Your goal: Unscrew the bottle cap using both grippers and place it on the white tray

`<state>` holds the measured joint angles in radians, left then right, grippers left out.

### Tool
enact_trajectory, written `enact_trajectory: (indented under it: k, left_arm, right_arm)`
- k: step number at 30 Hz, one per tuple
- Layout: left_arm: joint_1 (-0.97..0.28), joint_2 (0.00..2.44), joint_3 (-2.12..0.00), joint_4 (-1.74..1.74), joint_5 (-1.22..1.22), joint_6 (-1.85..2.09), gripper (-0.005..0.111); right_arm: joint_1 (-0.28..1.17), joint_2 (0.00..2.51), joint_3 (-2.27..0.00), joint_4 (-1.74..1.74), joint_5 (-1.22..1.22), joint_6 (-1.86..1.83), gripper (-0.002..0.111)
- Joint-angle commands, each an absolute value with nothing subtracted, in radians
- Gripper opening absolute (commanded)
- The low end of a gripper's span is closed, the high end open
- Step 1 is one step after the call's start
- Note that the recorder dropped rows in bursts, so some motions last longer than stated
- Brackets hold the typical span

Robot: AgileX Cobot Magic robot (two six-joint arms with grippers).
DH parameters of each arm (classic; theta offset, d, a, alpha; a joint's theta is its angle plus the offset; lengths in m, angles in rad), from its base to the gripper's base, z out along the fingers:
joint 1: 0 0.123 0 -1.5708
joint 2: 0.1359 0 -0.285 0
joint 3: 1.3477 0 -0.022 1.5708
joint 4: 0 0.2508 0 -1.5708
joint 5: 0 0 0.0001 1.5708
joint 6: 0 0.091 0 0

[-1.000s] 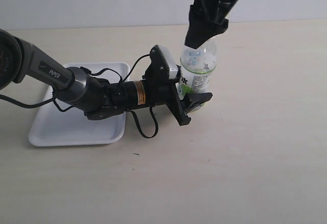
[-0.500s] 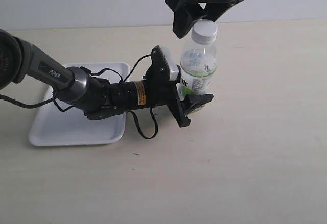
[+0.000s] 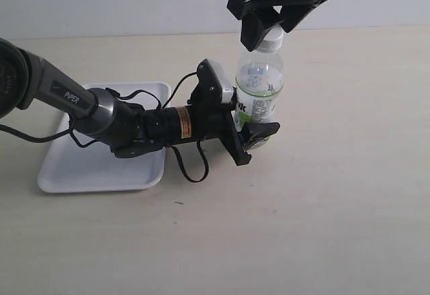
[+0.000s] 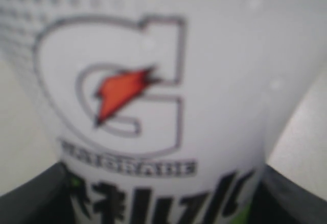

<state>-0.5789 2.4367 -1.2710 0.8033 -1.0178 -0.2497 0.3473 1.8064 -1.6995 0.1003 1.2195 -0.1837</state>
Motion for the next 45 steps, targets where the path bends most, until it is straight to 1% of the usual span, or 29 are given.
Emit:
enact_trajectory:
  k: [1, 8, 45]
  left_arm:
    - [-0.578, 2.426, -1.272, 0.796, -1.018, -0.267, 0.0]
    - [-0.578, 2.426, -1.272, 0.796, -1.018, -0.267, 0.0]
    - [-0.578, 2.426, -1.272, 0.796, -1.018, -0.267, 0.0]
  right_arm:
    - [0.35, 1.816, -1.699, 0.09, 1.221, -0.181, 0.058]
    - [0.35, 1.83, -1.699, 0.087, 1.221, -0.181, 0.052]
    - [0.35, 1.828, -1.724, 0.086, 1.221, -0.154, 0.052]
